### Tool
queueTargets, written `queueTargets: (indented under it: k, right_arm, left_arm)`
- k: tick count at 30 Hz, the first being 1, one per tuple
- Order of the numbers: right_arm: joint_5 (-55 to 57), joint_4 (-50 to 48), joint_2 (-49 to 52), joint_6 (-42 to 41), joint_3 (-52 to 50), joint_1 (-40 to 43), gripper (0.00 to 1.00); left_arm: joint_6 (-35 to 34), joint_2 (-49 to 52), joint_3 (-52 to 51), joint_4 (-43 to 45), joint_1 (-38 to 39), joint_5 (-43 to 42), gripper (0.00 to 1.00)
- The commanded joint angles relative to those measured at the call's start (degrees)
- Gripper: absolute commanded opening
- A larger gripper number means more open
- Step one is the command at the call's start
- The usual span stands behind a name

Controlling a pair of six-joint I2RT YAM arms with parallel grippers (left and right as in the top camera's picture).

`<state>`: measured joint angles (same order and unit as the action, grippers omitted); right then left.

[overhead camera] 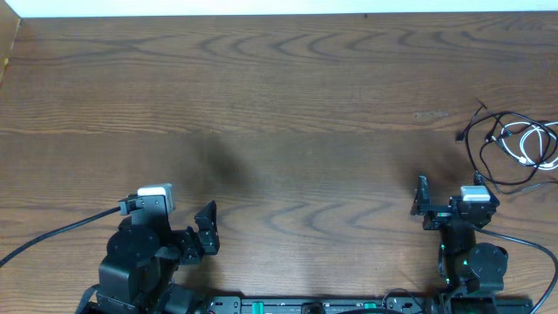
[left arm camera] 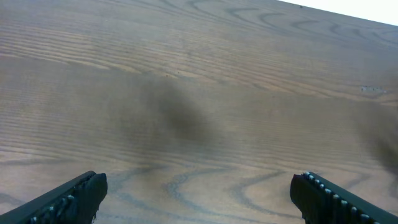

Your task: Untangle cables

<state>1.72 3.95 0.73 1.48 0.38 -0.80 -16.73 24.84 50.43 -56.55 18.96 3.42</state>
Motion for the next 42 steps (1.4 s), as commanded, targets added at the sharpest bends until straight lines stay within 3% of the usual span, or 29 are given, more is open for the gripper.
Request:
queueTargets:
  k: [1,28,32,36,42]
  right_arm:
    - [1.1,0.1,-0.4,-1.0,-0.1,0.4,0.99]
    - [1.1,0.1,-0.4,-1.0,-0.1,0.4,0.99]
    - [1.1,0.1,-0.4,-1.0,-0.1,0.4,0.99]
    - [1.1,0.1,-0.4,-1.0,-0.1,0.4,0.99]
    - [1.1,0.1,-0.4,-1.0,-0.1,0.4,0.99]
  left_arm:
    - [-0.1,-0.2,-0.2,0.0,-0.1,1.1,0.98]
    - [0.0,-0.2,-0.2,0.0,-0.1,1.1,0.98]
    - [1.0,-0.6,-0.3,-3.5,-0.3,1.1,0.98]
    - [1.0,-2.1,-2.5,-2.3,-3.8,1.1,0.98]
    - [1.1,-9.0,-12.0,6.9,-11.8,-2.6,0.98]
